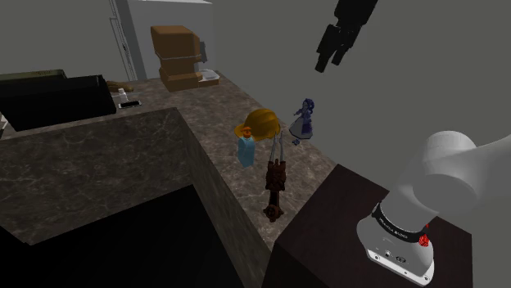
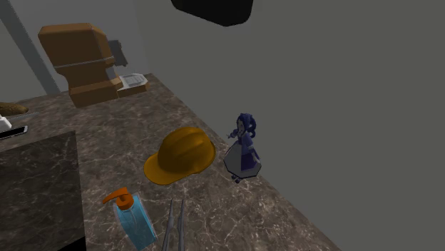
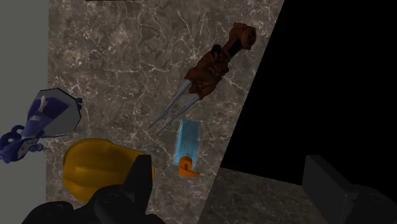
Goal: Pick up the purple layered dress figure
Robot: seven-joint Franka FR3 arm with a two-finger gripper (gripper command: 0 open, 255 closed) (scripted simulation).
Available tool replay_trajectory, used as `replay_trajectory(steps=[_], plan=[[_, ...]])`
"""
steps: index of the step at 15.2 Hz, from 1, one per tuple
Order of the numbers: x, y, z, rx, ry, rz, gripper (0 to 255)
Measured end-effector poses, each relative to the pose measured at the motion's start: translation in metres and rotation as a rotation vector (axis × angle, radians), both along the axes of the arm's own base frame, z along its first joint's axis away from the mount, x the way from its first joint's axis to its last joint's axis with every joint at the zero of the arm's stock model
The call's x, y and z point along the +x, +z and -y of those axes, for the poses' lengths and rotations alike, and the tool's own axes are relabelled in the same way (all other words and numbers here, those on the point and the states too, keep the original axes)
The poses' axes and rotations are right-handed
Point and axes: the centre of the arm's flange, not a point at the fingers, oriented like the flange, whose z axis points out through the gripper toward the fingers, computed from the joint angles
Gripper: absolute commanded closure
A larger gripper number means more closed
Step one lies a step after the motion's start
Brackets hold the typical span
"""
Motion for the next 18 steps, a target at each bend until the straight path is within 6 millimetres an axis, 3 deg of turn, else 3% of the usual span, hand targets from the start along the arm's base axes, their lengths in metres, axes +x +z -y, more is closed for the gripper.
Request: replay_trajectory(steps=[2,6,18], plan=[[0.003,-0.004,0.006,0.001,-0.002,-0.002,0],[0.027,-0.023,0.039,0.007,-0.012,-0.017,0],[0.099,-0.099,0.165,0.029,-0.048,-0.069,0]])
